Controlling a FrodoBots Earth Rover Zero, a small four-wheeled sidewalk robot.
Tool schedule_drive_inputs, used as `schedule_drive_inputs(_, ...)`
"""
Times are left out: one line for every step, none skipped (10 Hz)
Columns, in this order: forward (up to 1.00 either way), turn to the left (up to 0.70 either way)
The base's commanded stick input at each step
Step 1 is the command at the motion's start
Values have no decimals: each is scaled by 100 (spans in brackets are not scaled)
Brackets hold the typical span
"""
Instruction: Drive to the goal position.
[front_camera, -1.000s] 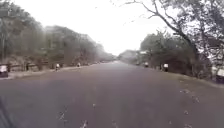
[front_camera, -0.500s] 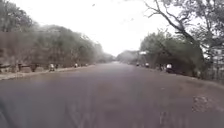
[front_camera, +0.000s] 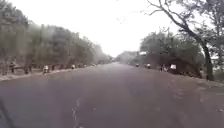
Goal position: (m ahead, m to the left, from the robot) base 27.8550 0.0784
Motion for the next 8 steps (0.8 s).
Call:
schedule_drive_inputs(100,0)
schedule_drive_inputs(100,0)
schedule_drive_inputs(100,0)
schedule_drive_inputs(100,0)
schedule_drive_inputs(100,0)
schedule_drive_inputs(100,0)
schedule_drive_inputs(100,0)
schedule_drive_inputs(100,0)
